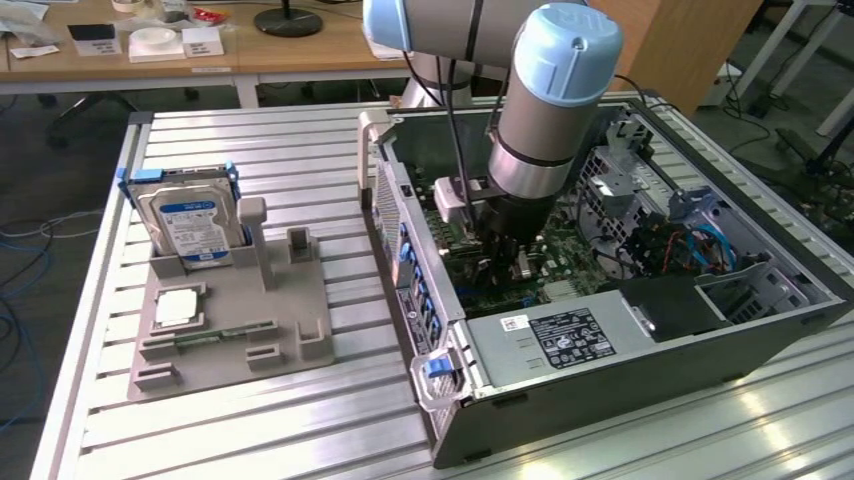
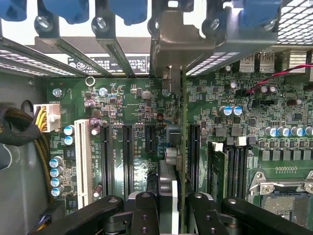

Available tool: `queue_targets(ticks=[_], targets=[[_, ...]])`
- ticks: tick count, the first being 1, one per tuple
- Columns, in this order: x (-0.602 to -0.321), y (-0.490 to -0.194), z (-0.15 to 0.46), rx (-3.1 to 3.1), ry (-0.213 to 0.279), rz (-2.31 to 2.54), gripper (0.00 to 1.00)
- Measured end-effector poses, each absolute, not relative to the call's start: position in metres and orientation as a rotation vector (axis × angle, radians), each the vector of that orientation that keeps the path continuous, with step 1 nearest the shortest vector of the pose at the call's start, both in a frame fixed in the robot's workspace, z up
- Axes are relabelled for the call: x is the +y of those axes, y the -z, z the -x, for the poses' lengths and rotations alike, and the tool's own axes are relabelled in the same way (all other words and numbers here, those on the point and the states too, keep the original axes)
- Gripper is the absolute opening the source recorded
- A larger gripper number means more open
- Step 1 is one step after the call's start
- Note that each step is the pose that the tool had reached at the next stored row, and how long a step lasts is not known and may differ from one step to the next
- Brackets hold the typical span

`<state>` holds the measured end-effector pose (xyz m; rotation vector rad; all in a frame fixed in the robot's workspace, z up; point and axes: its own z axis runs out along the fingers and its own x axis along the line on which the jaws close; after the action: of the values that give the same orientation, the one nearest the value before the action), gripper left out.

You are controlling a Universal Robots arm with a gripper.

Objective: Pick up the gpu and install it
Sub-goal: 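Insert the gpu into the slot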

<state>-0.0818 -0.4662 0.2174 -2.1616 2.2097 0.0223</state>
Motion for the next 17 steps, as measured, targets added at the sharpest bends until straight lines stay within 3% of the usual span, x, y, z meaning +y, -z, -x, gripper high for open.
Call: queue_targets(ticks=[17], targets=[[-0.4631, -0.2102, 0.0862, 2.206, -0.007, 2.159, 0.28]])
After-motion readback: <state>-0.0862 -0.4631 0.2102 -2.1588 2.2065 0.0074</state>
